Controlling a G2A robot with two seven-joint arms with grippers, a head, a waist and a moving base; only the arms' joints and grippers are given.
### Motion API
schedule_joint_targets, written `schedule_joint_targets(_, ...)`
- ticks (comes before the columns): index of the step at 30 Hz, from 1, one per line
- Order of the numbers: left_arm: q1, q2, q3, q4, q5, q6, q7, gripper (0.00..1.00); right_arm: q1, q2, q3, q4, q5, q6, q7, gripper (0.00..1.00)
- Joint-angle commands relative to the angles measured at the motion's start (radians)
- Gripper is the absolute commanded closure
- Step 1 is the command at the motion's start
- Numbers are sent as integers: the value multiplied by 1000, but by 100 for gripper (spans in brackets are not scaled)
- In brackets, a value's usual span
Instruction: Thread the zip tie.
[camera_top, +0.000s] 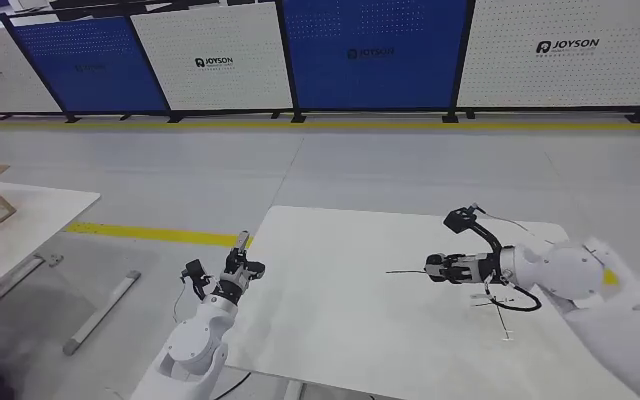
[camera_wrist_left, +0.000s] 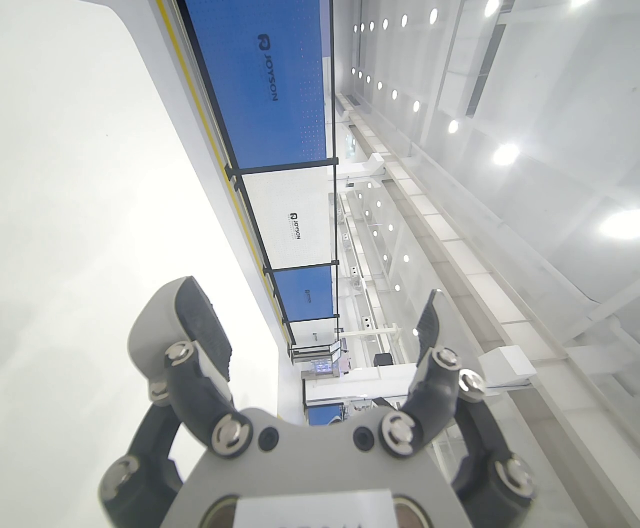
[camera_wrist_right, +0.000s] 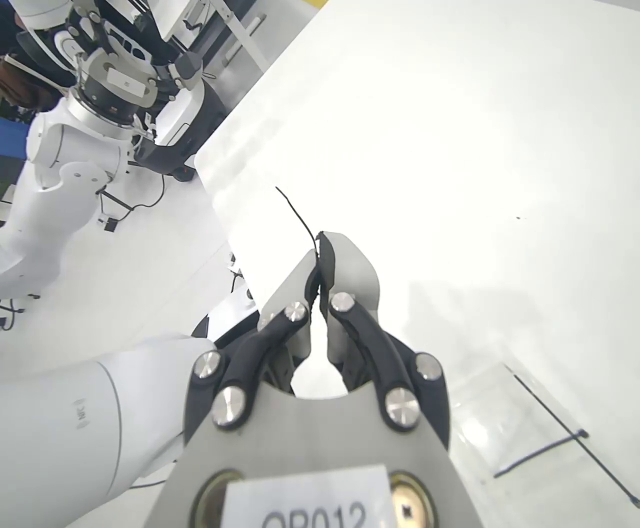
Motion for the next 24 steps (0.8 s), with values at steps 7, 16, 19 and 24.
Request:
schedule_joint_targets(7, 0, 0, 0, 0, 0, 0, 0, 0, -18, 3, 22, -13, -86, -27, -74, 100)
schedule_joint_targets(16, 0, 0, 0, 0, 0, 0, 0, 0, -40, 13, 49, -83, -319, -48, -190, 100)
schedule_joint_targets(19, 0, 0, 0, 0, 0, 0, 0, 0, -43, 16, 48, -89, -315, -48, -199, 100)
schedule_joint_targets(24, 0, 0, 0, 0, 0, 0, 0, 0, -43, 16, 48, -89, -315, -48, -199, 100)
